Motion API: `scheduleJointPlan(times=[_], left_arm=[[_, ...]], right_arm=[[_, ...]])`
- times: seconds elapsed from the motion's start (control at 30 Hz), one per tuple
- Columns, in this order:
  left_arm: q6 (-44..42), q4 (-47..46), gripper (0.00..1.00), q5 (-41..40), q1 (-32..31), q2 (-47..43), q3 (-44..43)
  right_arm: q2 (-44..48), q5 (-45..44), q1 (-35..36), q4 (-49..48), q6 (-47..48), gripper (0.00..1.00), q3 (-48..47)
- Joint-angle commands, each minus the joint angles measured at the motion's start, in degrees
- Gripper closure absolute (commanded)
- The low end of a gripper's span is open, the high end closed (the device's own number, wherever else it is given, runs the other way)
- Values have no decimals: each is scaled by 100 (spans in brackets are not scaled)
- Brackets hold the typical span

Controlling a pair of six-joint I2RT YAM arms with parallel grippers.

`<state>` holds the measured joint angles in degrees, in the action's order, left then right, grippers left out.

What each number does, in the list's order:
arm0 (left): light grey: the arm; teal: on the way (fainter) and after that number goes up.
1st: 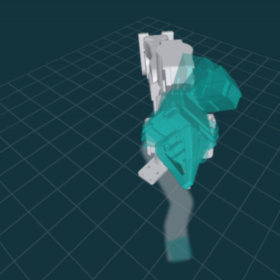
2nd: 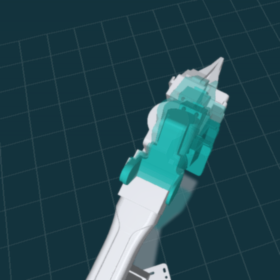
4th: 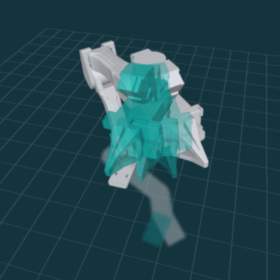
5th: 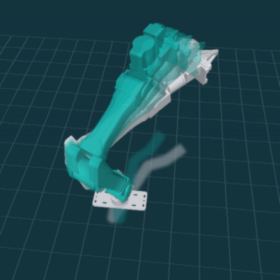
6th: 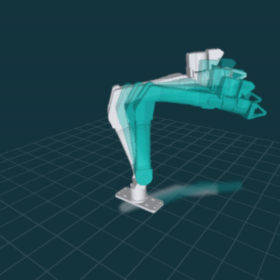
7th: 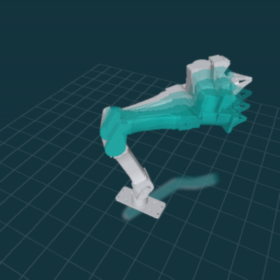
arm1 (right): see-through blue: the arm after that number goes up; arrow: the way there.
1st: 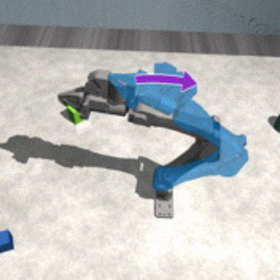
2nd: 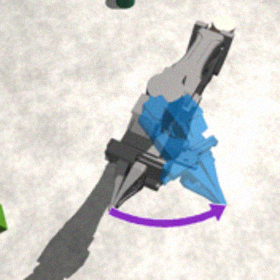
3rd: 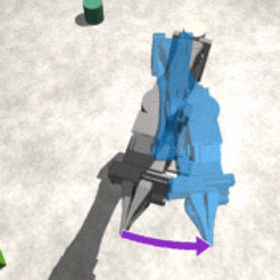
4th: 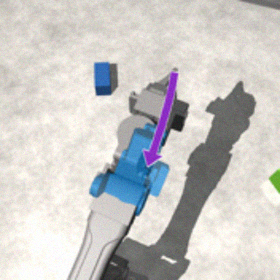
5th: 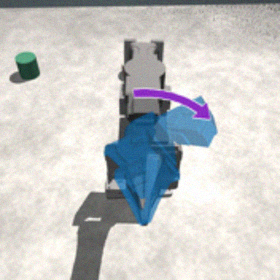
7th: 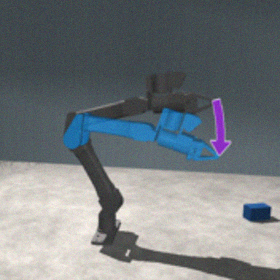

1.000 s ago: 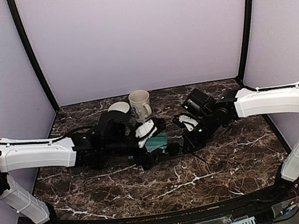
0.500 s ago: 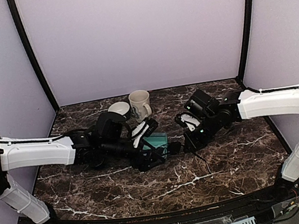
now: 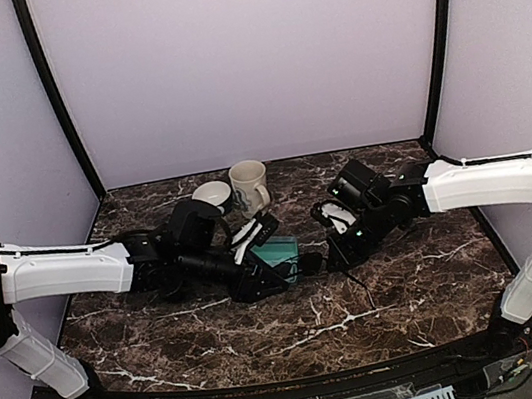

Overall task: Organize the sunglasses
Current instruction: Pass from the right arm to the left

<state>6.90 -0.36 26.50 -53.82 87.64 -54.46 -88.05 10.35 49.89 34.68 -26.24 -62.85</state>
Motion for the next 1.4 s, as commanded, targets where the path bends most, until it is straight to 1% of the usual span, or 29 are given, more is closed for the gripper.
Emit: scheduleJointPlan(times=[0.0, 0.13, 0.37, 0.77, 1.07, 1.37], left_arm=[[61, -32, 57, 171, 38, -175, 80], [100, -69, 62, 189, 52, -173, 94], [336, -219, 75, 174, 55, -130, 141], [618, -263, 79, -63, 56, -101, 163], [627, -230, 80, -166, 54, -130, 199], [674, -210, 81, -343, 56, -68, 190]], right_arm=[[69, -68, 47, -149, -48, 100, 60], [56, -76, 53, -154, -48, 100, 46], [46, -103, 47, -146, -64, 100, 34], [48, -130, 50, -135, -72, 100, 2], [-20, 67, 47, -198, -143, 82, -41], [105, 169, 48, -187, -229, 69, -15]])
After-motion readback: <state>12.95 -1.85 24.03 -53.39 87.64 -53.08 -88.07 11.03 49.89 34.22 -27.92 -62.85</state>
